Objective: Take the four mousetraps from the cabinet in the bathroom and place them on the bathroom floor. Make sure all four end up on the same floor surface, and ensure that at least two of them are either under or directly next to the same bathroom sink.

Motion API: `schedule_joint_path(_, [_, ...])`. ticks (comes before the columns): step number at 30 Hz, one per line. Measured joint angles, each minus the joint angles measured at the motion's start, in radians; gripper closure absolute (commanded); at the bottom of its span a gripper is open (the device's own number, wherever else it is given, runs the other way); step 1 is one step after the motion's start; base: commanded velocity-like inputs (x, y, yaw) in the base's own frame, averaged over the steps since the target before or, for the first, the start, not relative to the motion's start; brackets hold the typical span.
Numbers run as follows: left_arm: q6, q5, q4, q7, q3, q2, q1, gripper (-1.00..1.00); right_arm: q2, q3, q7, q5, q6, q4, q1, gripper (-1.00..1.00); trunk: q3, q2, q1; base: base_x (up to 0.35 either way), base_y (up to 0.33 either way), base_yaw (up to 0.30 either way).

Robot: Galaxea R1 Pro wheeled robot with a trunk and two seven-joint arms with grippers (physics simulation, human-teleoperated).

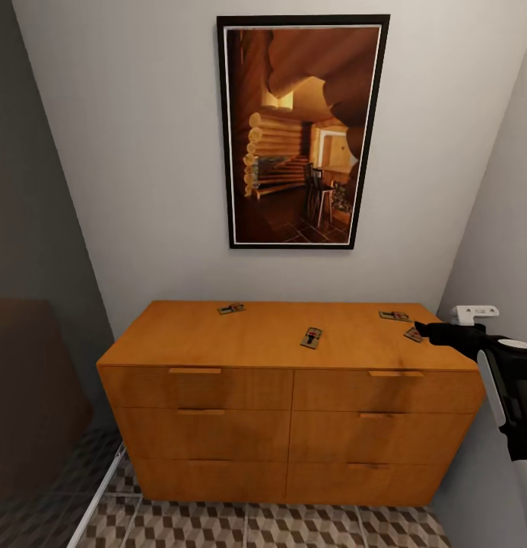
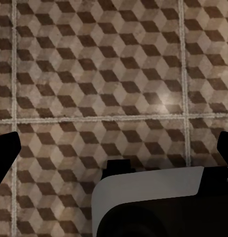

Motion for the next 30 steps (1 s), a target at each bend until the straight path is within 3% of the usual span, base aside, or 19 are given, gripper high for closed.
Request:
schedule_joint_path(17, [0.000, 0.000, 0.000, 0.000, 0.000, 0.000, 0.000, -1.00, -0.001, 0.000, -0.001, 0.002, -0.018, -0.001, 0.000, -1.00, -0.001, 0.000, 0.000, 0.000, 0.000, 0.000])
schedule_joint_path(30, [0.000, 0.000, 0.000, 0.000, 0.000, 0.000, 0.000, -1.00, -0.001, 0.000, -0.001, 0.002, -0.019, -0.001, 0.000, -1.00, -0.018, 0.000, 0.000, 0.000, 0.000, 0.000])
